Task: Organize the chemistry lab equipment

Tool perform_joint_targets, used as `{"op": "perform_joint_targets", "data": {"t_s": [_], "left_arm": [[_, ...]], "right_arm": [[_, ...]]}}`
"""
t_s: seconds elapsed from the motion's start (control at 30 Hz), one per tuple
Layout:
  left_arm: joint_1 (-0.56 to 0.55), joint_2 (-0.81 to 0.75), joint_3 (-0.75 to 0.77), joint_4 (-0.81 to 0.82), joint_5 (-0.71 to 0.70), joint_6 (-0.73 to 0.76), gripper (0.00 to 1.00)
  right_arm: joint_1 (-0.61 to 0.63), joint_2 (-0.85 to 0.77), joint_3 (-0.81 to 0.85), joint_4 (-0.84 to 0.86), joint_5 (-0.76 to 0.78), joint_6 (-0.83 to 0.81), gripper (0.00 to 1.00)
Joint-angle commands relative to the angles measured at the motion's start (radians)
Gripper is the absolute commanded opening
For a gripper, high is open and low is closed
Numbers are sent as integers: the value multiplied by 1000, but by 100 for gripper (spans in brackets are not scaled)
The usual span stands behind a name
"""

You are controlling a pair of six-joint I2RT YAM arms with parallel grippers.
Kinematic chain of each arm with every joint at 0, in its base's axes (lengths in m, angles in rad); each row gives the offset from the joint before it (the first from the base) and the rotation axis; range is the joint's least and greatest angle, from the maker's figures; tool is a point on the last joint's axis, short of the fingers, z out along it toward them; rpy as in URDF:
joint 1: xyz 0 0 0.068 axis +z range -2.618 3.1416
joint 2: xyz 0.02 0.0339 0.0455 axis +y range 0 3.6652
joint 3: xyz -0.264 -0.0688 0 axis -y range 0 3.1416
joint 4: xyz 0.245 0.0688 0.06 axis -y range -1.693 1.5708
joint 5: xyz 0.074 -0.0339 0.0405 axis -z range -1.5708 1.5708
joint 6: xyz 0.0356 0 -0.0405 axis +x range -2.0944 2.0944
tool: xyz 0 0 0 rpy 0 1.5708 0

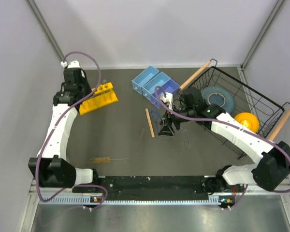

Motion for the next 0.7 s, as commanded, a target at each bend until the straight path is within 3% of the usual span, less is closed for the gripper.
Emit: {"op": "perform_joint_targets", "data": {"t_s": [0.0, 0.37, 0.67], "left_arm": [[13, 57, 104, 111, -92, 51, 12], [49, 213, 231, 134, -34, 71, 12], [53, 255, 234, 159, -4, 54, 12]], "right_arm": [[-16, -44, -4, 31, -26, 1, 67], [-25, -44, -12, 36, -29, 6, 67], [-31, -41, -15, 38, -30, 9, 67]]}}
